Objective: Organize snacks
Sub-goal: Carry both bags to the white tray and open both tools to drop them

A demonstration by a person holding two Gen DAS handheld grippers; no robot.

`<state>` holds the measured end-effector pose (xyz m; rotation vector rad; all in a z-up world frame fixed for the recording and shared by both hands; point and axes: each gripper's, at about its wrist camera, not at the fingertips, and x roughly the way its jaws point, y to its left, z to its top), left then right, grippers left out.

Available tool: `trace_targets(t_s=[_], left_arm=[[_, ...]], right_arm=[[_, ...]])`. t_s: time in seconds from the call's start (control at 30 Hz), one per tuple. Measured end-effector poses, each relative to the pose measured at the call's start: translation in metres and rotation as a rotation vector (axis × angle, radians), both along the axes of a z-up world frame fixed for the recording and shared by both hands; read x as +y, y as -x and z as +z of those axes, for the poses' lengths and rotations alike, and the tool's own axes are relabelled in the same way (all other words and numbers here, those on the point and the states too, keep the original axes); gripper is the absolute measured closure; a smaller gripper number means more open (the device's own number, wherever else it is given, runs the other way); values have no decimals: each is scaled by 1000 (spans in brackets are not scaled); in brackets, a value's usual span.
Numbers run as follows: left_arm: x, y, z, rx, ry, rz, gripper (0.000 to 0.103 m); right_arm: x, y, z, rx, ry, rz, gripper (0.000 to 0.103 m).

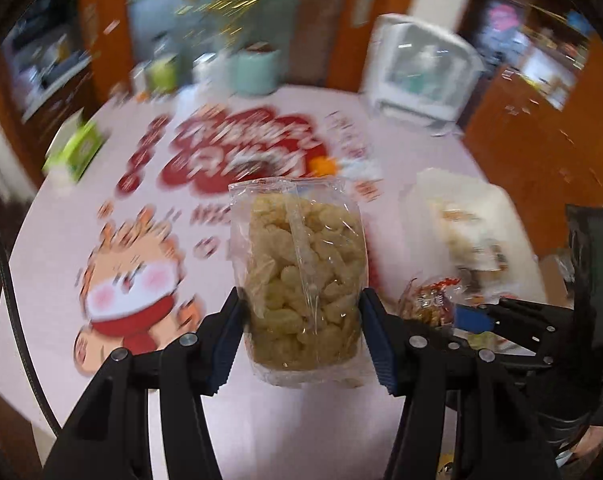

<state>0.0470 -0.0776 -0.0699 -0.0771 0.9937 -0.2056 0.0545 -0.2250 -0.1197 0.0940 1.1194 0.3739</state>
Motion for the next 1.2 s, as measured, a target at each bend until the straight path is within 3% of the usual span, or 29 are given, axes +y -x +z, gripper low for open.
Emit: trace_targets(t_s=[0.23, 0.43, 0.7, 0.93, 0.97, 1.03, 1.07, 1.1, 1.2], left_arm=[[-99, -16, 49, -119, 10, -214, 47], [-173, -39, 63, -142, 30, -330, 47], [-250, -66, 40, -91, -25, -410, 47], [-279, -82, 6, -13, -84, -432, 47], [-280, -83, 1, -1, -91, -428, 46], [-281, -86, -5, 16, -88, -422, 29], [-278, -87, -8, 28, -80, -416, 11], [-277, -88, -10, 34, -73, -414, 5], [-271, -90, -14, 62, -66, -399, 4]], right_arm=[[-88, 20, 36, -95, 25, -187, 66], [-165, 26, 57, -146, 109, -346, 66], [-230, 27, 49, -117, 94, -486, 65], [-236, 18, 14, -26, 64, -477, 65], [-237, 15, 8, -7, 50, -475, 65], [-236, 15, 2, 7, 44, -474, 65], [-235, 14, -2, 20, 47, -469, 63], [-233, 13, -5, 31, 55, -466, 60], [-228, 15, -7, 28, 59, -457, 40]])
